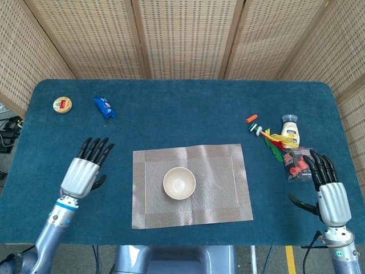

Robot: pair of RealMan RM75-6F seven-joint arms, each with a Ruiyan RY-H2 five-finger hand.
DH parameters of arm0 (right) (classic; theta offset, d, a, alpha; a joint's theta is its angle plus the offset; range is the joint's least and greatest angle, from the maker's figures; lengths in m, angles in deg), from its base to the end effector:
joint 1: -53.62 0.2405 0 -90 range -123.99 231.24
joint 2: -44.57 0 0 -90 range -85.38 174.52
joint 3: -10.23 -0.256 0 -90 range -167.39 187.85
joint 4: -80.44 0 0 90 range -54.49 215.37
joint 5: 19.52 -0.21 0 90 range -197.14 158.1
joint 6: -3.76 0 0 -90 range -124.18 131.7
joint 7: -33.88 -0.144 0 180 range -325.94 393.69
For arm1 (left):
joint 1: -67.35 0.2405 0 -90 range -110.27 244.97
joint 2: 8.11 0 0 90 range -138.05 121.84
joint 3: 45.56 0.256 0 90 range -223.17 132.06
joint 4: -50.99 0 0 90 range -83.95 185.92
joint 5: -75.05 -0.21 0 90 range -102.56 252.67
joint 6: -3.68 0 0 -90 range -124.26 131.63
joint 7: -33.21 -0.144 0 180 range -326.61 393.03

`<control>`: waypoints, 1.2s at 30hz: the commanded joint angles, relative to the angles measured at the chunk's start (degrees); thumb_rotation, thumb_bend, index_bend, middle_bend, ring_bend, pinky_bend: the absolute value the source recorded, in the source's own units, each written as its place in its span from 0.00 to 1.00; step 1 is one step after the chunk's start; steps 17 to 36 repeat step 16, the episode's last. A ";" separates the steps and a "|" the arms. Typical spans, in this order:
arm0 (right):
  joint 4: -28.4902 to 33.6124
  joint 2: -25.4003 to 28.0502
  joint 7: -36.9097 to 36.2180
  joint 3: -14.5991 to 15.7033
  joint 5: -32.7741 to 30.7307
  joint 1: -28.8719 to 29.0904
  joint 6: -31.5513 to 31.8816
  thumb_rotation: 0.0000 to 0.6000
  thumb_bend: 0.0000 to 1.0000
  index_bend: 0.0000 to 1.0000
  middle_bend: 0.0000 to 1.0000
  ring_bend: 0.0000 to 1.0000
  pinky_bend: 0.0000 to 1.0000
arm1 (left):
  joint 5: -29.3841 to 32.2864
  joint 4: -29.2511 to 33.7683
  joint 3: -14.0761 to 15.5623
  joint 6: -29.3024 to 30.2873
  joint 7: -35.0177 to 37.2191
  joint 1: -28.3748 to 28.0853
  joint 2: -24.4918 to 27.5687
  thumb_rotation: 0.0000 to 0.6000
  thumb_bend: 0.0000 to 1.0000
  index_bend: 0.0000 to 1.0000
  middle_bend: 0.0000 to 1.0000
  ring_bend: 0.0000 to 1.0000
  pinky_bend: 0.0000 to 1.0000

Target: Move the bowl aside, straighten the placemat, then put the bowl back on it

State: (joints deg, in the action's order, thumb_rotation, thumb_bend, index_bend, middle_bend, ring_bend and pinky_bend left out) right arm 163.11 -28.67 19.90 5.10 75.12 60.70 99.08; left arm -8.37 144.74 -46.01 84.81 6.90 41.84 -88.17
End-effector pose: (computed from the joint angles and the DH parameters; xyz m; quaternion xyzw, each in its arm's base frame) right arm -0.2888 -0.1970 0.1431 0.5563 -0.3497 0.5528 0.5124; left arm -0.2030 0.2555 0.0567 -0.7087 -0.2540 -0.4036 0.5200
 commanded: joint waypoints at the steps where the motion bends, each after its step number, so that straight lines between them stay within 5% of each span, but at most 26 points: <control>1: 0.23 0.26 3.62 0.74 0.14 0.40 -1.74 1.00 0.26 0.07 0.00 0.00 0.00 | -1.31 -2.30 3.29 5.26 6.38 6.19 3.56 1.00 0.25 0.06 0.00 0.00 0.00; 11: 4.51 3.18 11.83 2.90 -1.48 1.34 -8.74 1.00 0.26 0.07 0.00 0.00 0.00 | -4.23 -7.20 6.74 15.31 13.97 16.83 4.64 1.00 0.24 0.03 0.00 0.00 0.00; 36: 5.54 3.40 13.40 3.19 -2.19 1.35 -9.87 1.00 0.26 0.07 0.00 0.00 0.00 | -4.12 -8.46 5.86 15.58 14.93 18.24 5.23 1.00 0.23 0.00 0.00 0.00 0.00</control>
